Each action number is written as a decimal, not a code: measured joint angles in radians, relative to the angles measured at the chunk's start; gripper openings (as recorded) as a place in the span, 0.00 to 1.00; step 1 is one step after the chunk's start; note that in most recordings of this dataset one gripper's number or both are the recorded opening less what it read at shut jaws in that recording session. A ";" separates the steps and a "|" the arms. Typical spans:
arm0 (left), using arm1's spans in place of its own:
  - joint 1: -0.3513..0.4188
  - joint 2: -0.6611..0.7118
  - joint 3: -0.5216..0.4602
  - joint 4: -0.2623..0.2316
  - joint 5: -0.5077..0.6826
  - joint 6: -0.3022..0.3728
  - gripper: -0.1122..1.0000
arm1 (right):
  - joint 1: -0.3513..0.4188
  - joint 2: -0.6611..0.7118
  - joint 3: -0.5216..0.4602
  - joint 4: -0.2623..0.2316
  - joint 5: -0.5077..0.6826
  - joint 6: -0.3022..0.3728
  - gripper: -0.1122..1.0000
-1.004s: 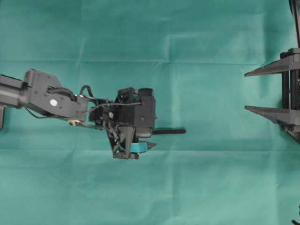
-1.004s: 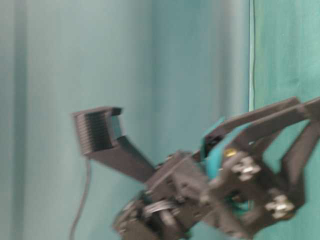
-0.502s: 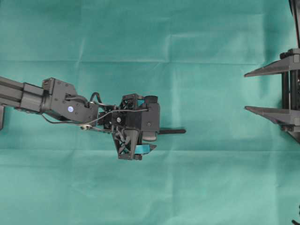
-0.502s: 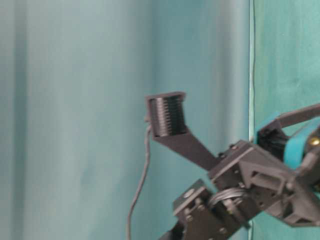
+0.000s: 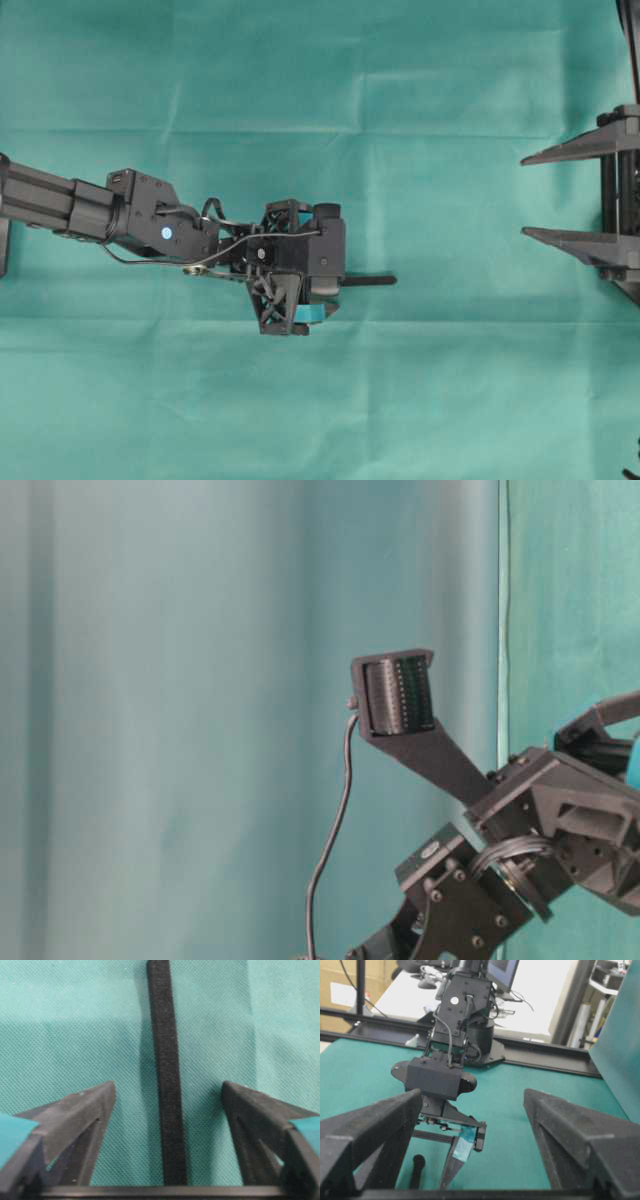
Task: Peel off the Velcro with your right arm.
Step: 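Close the left gripper on the strap end and lift it, then raise the strap upright with the left gripper toward the center, then move the open right gripper toward the strap's free top end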
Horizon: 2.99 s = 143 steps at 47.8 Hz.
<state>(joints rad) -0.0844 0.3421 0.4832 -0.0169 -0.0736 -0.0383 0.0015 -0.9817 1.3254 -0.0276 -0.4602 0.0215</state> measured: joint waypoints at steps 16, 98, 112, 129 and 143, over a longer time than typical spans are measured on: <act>0.002 0.000 0.000 0.000 0.009 0.000 0.19 | 0.000 0.000 0.003 0.000 0.000 0.000 0.63; -0.032 -0.545 0.341 -0.006 -0.425 -0.434 0.19 | 0.014 0.405 -0.275 -0.250 0.029 -0.132 0.63; -0.021 -0.545 0.354 -0.008 -0.440 -0.574 0.19 | 0.014 0.520 -0.310 -0.250 -0.051 -0.216 0.63; -0.006 -0.548 0.379 -0.011 -0.511 -0.577 0.19 | 0.015 0.592 -0.321 -0.252 -0.133 -0.219 0.63; 0.000 -0.548 0.390 -0.015 -0.548 -0.577 0.19 | 0.014 0.609 -0.334 -0.250 -0.167 -0.235 0.63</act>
<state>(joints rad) -0.0844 -0.2056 0.8728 -0.0322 -0.6213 -0.6151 0.0153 -0.3728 0.9910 -0.2777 -0.6274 -0.2132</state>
